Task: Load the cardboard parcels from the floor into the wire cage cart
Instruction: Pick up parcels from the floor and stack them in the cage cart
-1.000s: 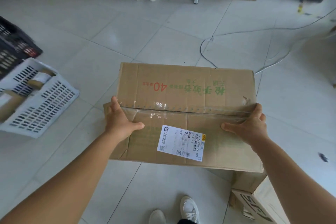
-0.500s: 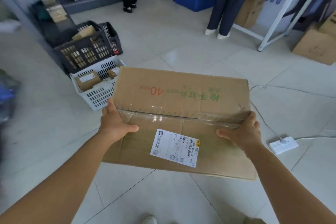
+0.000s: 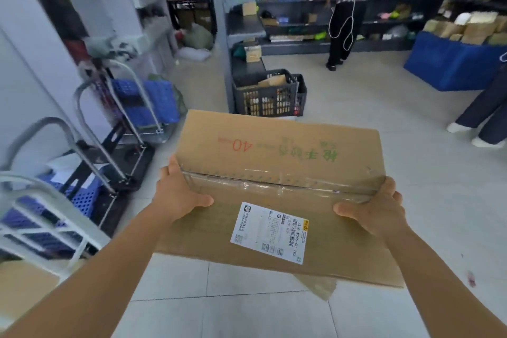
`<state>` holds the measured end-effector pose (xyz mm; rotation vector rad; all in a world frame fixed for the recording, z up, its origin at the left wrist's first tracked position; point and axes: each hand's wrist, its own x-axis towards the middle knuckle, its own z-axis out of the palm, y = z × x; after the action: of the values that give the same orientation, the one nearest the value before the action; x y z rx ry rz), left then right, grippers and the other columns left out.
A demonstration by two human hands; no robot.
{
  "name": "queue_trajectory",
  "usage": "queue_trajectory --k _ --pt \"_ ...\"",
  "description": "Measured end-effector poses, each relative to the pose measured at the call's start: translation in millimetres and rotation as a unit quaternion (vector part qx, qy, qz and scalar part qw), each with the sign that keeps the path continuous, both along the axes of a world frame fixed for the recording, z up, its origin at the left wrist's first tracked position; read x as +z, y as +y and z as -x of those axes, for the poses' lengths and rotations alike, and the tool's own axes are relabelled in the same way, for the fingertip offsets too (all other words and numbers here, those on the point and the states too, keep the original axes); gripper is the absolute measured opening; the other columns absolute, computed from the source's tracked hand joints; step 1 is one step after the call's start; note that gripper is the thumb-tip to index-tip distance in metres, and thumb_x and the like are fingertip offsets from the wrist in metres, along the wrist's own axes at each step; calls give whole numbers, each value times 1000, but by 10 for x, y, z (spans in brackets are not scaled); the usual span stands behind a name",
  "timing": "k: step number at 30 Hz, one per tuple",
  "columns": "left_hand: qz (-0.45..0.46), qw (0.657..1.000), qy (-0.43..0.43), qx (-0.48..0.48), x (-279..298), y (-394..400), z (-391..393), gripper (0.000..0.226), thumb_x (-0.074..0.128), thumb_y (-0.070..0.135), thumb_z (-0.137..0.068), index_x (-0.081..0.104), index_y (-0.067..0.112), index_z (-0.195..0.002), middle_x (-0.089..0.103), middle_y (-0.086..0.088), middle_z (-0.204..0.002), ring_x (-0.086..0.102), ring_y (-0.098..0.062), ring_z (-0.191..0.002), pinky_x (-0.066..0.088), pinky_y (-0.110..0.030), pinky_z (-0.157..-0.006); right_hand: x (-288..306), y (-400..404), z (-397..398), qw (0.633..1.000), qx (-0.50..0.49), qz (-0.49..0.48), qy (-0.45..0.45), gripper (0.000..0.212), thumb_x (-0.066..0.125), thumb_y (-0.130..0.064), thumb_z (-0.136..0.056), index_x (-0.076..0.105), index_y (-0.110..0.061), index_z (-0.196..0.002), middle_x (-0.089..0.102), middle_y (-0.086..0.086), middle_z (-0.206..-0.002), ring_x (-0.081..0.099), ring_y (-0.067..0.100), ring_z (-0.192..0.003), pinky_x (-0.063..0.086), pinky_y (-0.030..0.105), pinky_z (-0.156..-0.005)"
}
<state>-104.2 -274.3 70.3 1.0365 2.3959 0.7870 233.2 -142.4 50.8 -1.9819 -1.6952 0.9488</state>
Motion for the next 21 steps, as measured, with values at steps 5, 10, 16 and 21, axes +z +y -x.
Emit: queue_trajectory --k 5,10,16,21 --pt "-10 997 18 73 276 -638 639 135 89 30 -62 -8 15 -154 15 -13 -155 20 -31 -143 26 -47 -114 285 -112 839 996 85 -12 9 130 89 -47 -57 4 -22 -152 26 10 -149 33 36 -134 36 53 -107" --pt "-55 988 28 141 622 -1419 1225 122 90 24 -58 10 16 -150 32 -13 -140 38 -32 -127 36 -43 -103 618 -390 1690 985 163 -34 38 124 89 -48 -54 14 -21 -149 30 7 -146 38 33 -131 39 53 -105" --pt "-81 973 41 214 1119 -2442 1745 128 80 43 -27 26 17 -141 41 -12 -129 46 -32 -117 42 -45 -100 1055 -883 2601 959 258 -80 86 124 90 -44 -53 16 -21 -150 35 7 -145 41 29 -131 43 47 -104" --pt "-100 961 50 255 1403 -3285 2156 131 73 53 -18 32 17 -137 46 -8 -127 50 -27 -113 44 -37 -91 1378 -1403 3289 934 328 -98 103 115 90 -44 -55 24 -22 -147 36 5 -139 43 27 -126 44 47 -102"
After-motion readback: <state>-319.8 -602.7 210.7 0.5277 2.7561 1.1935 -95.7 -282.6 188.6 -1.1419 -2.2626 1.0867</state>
